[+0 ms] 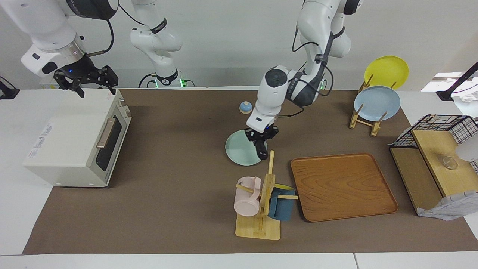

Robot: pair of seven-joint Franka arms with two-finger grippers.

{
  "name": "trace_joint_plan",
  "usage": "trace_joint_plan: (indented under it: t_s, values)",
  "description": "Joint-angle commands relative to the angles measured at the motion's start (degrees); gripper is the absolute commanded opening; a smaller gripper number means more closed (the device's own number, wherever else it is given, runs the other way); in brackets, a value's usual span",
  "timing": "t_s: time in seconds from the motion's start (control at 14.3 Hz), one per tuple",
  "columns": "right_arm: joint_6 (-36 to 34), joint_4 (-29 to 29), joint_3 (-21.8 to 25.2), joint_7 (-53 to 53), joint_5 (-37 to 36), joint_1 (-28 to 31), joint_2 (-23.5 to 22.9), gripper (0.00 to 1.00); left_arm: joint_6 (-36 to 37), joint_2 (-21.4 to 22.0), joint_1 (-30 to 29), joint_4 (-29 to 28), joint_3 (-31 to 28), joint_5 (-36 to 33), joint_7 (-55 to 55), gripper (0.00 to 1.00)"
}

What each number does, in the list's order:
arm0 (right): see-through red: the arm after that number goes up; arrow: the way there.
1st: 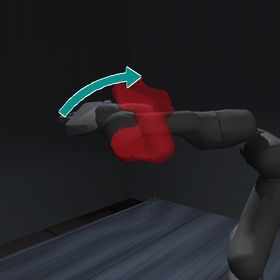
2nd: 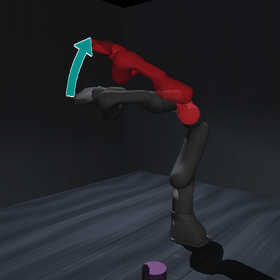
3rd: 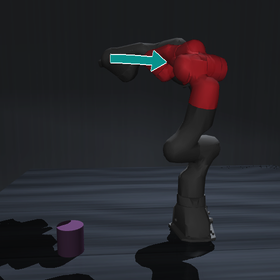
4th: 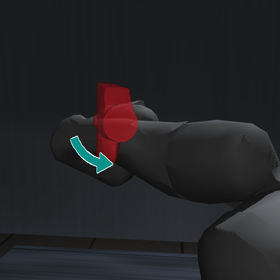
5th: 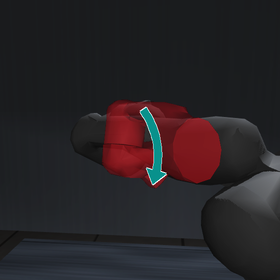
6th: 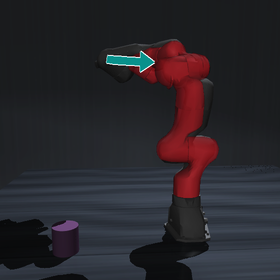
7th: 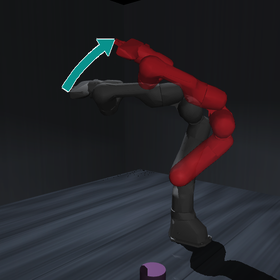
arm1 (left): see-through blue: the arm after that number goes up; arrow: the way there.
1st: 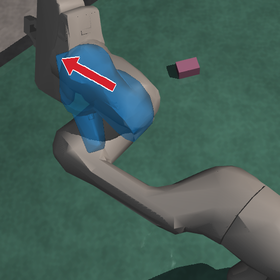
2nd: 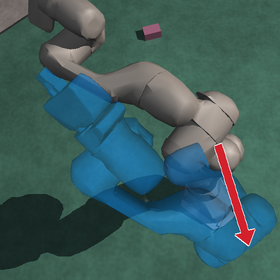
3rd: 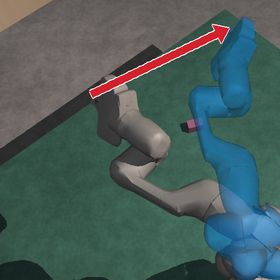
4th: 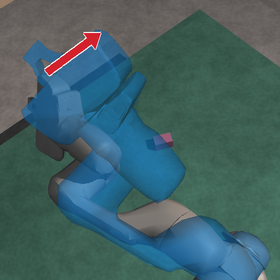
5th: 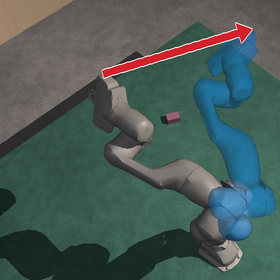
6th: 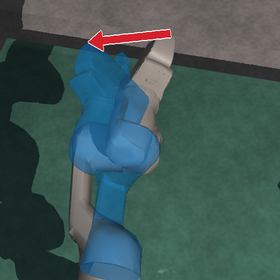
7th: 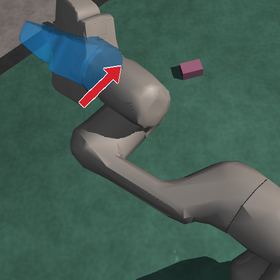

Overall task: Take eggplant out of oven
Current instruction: 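Carry the eggplant with the left gripper onto the wooden tray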

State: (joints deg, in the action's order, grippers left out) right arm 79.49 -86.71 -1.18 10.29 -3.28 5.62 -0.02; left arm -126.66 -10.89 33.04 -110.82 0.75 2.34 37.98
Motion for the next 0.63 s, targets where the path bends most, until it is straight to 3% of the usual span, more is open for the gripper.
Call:
trace_joint_plan:
  t_s: [0.0, 0.07, 0.21, 0.35, 0.42, 0.56]
  values:
    - [0.4, -0.4, 6.9, -2.6, 1.1, -6.9, 1.2, 1.0, 0.5, -0.7, -17.0, 1.4, 0.5, 0.2, -21.1, 0.03]
    - [0.4, -0.5, 7.6, -2.6, 1.2, -7.9, 1.3, 1.0, -0.4, -2.0, -20.9, 2.2, 0.5, 1.0, -27.3, 0.02]
    - [0.1, -0.7, 7.3, -2.5, 1.2, -7.7, 1.1, 1.0, -6.4, -10.3, -23.3, 6.6, 0.3, 1.0, -29.5, 0.01]
    - [-0.1, -1.4, 7.5, -2.8, 1.3, -7.7, 1.0, 1.0, -10.4, -15.0, -24.8, 10.1, 0.2, -0.2, -29.5, 0.08]
    - [0.0, -1.9, 7.5, -2.9, 1.3, -7.7, 1.1, 1.0, -10.7, -15.3, -25.0, 9.9, 0.2, -0.3, -29.5, 0.23]
    - [-0.2, -2.1, 7.5, -2.6, 1.3, -7.6, 1.2, 1.0, -12.1, -15.4, -24.4, 9.7, 0.2, -0.5, -29.0, 1.0]
